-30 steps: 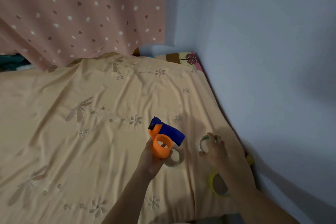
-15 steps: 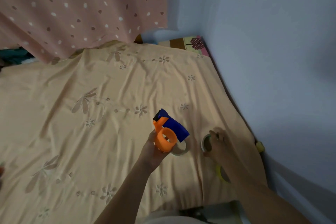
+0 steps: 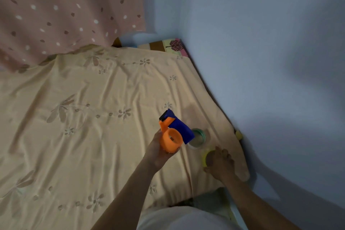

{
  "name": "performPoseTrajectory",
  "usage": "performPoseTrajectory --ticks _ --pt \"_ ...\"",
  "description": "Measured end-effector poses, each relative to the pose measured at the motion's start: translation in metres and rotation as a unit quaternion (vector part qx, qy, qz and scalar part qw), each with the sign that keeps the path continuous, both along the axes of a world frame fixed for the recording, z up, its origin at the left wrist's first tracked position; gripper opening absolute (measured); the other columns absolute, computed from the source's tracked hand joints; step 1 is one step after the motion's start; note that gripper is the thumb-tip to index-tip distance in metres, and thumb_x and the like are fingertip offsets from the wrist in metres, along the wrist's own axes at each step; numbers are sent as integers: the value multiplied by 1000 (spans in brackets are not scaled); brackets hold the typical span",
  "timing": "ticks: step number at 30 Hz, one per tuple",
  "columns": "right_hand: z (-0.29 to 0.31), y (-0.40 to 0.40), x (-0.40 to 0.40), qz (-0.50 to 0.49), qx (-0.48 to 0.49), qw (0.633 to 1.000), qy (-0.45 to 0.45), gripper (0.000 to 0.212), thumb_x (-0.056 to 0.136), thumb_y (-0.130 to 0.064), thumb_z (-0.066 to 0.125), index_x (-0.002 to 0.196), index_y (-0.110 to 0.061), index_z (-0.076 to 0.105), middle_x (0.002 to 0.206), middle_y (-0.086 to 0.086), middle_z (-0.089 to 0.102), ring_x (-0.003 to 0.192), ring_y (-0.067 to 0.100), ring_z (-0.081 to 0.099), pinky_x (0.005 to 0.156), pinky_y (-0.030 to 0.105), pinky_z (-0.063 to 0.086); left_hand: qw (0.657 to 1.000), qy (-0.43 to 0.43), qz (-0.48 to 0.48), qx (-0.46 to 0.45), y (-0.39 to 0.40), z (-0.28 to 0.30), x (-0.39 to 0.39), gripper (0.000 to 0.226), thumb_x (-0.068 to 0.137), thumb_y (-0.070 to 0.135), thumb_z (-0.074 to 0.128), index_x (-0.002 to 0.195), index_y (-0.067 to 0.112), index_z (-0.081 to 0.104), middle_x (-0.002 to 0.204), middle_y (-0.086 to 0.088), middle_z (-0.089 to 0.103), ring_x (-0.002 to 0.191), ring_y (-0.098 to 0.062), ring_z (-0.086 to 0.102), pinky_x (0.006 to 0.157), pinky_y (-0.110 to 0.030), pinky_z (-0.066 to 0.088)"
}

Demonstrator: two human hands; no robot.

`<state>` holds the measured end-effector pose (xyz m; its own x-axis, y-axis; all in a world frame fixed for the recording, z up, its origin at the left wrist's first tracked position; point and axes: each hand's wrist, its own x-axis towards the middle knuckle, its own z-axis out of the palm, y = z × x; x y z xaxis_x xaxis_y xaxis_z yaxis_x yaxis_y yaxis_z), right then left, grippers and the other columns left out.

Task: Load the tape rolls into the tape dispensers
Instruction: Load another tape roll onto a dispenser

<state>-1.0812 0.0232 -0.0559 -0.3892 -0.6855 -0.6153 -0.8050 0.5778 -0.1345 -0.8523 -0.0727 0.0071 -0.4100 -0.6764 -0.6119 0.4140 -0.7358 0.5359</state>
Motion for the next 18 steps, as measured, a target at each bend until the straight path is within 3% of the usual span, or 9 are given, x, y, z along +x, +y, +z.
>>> performPoseTrajectory --ticks 5,9,11,14,17,18 --pt "-4 3 2 -3 -20 1000 11 107 77 -45 75 156 -10 12 146 16 33 129 33 45 105 42 43 1000 -19 -7 5 11 3 -1 50 102 41 54 146 17 53 133 -16 61 111 -30 62 83 -43 54" --pt "17 0 -1 -24 -86 996 -16 91 76 -48 75 146 -11 31 140 14 42 122 32 47 98 39 45 999 -31 2 -27 15 8 1 36 100 40 54 131 24 65 129 -13 67 111 -31 67 86 -46 57" --pt "41 -7 0 -99 -194 972 -87 90 72 -40 83 143 -10 37 134 13 49 118 30 52 97 42 49 997 -62 30 -44 12 13 1 36 104 37 50 137 27 59 137 -13 64 121 -35 63 97 -54 54" --pt "86 -28 4 -147 -347 907 -187 61 73 -24 86 124 -21 52 120 2 60 101 10 60 83 27 53 991 -90 80 -56 1 25 -4 39 108 32 47 146 28 49 142 -10 59 126 -38 58 89 -52 55" --pt "125 -49 16 -165 -338 870 -319 62 83 -15 79 138 -16 51 126 1 62 114 19 62 94 36 54 988 -89 92 -87 -8 39 -14 39 108 30 47 147 29 50 142 -11 60 127 -35 60 100 -57 52" --pt "136 -54 21 -152 -321 864 -358 65 84 -14 78 141 -18 48 126 -2 61 116 18 61 94 33 53 987 -78 90 -105 -10 44 -19 38 108 28 47 146 27 52 140 -11 63 124 -33 62 102 -56 52"
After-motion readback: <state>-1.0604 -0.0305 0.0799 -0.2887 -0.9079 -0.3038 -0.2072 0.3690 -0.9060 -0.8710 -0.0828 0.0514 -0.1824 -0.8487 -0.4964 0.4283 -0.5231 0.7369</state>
